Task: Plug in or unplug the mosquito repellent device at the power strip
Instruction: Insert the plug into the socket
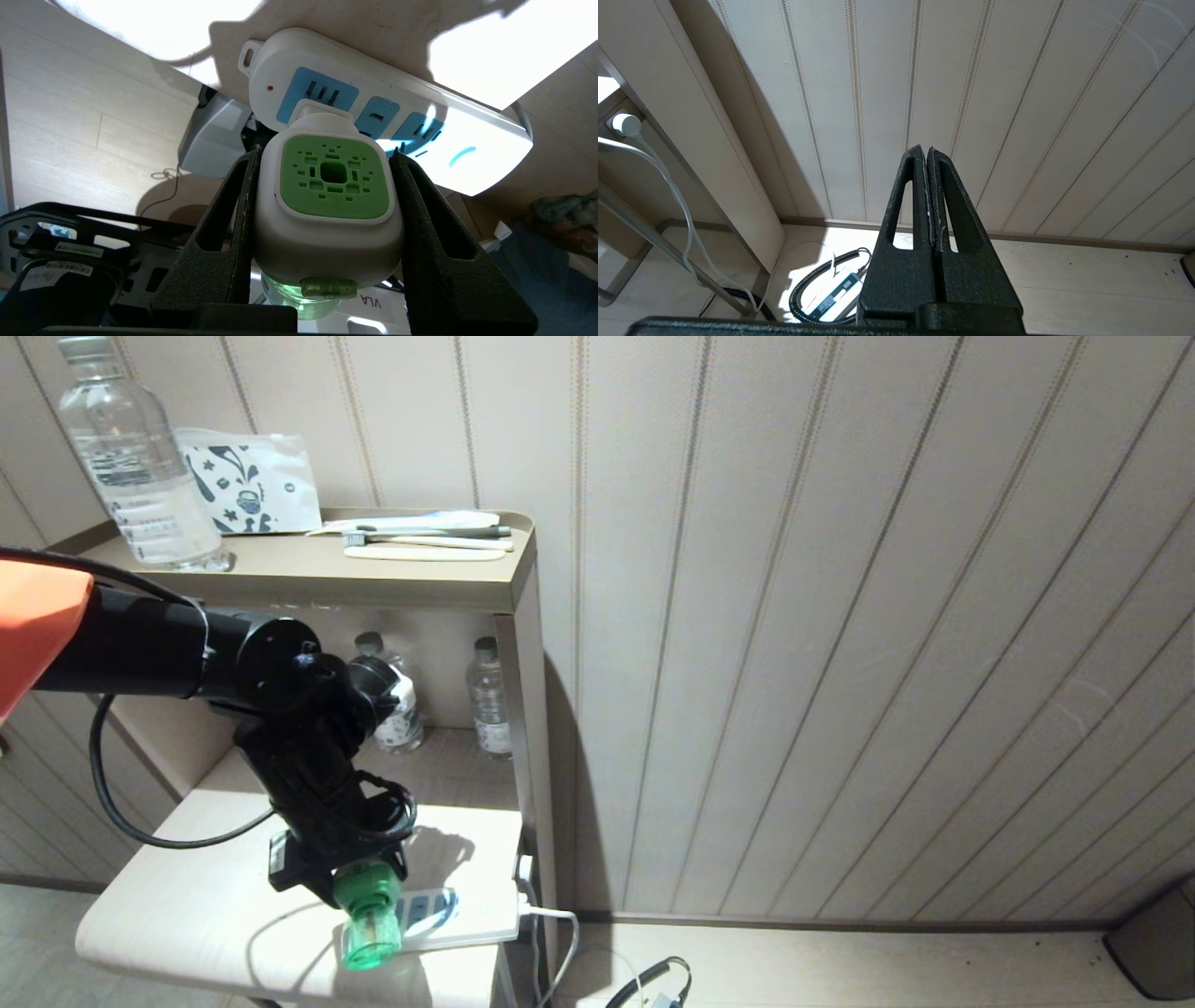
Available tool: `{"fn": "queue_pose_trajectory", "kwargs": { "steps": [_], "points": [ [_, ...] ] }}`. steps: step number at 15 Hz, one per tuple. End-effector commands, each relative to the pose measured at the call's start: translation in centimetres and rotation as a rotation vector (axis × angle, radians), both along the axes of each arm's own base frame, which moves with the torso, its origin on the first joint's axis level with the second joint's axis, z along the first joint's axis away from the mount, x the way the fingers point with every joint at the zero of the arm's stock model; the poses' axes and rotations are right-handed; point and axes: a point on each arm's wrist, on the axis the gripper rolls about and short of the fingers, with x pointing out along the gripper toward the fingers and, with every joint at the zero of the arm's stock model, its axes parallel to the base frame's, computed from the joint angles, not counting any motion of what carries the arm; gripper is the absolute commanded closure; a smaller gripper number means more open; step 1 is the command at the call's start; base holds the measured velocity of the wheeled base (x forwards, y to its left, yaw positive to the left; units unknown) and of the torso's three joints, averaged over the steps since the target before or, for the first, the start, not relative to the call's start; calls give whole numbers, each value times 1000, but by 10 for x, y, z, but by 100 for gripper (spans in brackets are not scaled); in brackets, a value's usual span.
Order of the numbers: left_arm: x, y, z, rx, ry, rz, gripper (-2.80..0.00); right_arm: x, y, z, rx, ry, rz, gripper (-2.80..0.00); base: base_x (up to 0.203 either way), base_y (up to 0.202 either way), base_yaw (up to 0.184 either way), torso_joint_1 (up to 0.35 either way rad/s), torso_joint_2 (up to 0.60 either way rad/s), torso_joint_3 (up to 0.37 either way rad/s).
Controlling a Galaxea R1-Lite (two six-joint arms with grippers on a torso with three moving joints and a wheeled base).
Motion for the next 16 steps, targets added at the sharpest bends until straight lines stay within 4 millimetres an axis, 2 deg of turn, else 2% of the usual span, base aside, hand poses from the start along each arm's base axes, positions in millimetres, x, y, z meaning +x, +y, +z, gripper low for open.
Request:
{"fn": "queue_pose_trajectory", "kwargs": {
  "steps": [1, 16],
  "points": [
    [0, 0, -3, 4, 13, -3, 0, 0, 0, 0, 0, 0, 0, 0, 0, 0, 0, 0, 0, 0],
    [7, 13, -18, 33, 46, -64, 0, 0, 0, 0, 0, 0, 0, 0, 0, 0, 0, 0, 0, 0]
  ]
}}
